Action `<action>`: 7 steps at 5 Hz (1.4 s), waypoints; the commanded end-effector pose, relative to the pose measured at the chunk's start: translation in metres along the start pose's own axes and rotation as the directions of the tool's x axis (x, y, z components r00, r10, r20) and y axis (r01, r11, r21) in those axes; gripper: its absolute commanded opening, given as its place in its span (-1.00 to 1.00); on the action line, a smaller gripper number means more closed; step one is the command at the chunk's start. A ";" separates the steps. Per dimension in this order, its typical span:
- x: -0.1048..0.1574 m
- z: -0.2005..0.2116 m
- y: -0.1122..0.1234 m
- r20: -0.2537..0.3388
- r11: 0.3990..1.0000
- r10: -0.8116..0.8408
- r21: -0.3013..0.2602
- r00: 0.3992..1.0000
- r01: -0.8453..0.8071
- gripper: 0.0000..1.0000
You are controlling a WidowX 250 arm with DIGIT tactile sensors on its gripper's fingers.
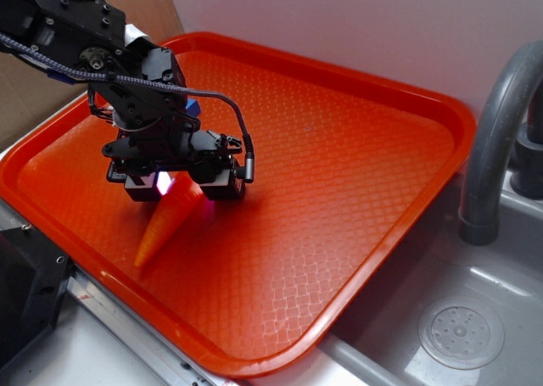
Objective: Grab the carrot.
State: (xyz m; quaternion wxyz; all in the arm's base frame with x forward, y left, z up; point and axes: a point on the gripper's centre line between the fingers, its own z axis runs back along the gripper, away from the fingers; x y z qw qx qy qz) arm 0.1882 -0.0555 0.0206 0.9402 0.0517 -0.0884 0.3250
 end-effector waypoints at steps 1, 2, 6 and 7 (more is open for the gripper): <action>0.000 -0.001 0.007 0.001 1.000 -0.026 0.006 1.000 0.026 -1.00; 0.014 0.030 0.006 0.062 0.994 -0.100 -0.034 0.993 0.102 -1.00; 0.067 0.198 0.006 0.119 0.896 -0.347 -0.249 0.930 0.366 -1.00; 0.069 0.180 0.004 0.058 0.904 -0.360 -0.223 0.931 0.364 -1.00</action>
